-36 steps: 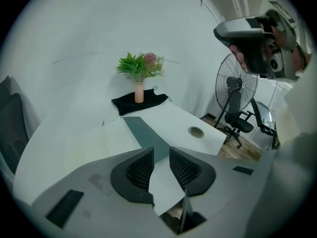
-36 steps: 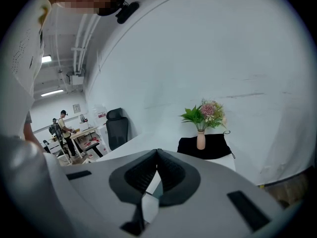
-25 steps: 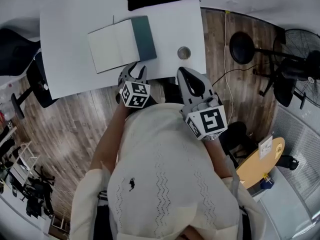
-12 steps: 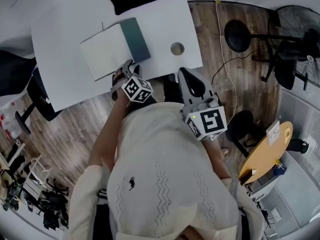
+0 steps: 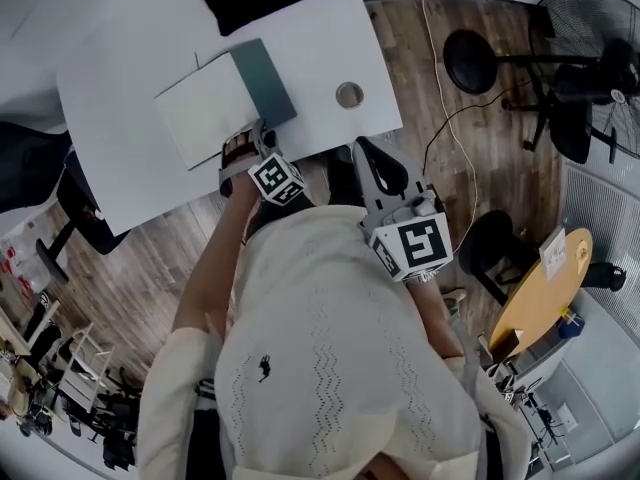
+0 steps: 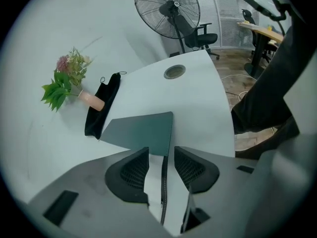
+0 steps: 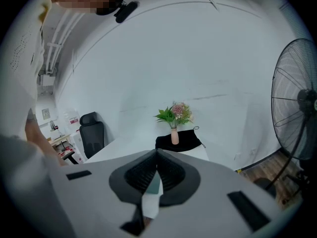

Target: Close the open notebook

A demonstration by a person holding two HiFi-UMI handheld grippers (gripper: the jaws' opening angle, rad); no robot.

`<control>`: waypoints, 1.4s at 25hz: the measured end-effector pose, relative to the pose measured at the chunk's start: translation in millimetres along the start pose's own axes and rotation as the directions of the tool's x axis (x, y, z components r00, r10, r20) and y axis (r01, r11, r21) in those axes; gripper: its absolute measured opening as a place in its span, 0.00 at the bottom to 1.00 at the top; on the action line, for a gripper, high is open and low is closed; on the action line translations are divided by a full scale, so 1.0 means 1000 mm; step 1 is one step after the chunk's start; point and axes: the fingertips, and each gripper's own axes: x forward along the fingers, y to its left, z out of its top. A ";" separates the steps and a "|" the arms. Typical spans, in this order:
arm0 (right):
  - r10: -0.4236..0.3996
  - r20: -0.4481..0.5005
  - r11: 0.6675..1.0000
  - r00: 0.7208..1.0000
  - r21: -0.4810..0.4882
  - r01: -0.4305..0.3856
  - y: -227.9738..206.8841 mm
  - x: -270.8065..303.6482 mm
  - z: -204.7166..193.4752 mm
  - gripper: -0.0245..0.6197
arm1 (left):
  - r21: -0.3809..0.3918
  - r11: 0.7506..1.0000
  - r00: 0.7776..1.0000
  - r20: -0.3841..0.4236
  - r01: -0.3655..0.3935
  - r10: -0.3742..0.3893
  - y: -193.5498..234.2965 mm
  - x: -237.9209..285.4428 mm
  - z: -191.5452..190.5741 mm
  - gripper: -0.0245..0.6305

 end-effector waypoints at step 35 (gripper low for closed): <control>0.011 -0.031 1.000 0.999 -0.015 -0.011 -0.027 -0.001 -0.004 0.04 | 0.033 0.999 0.999 0.034 -0.036 0.035 0.002 0.014 0.042 0.29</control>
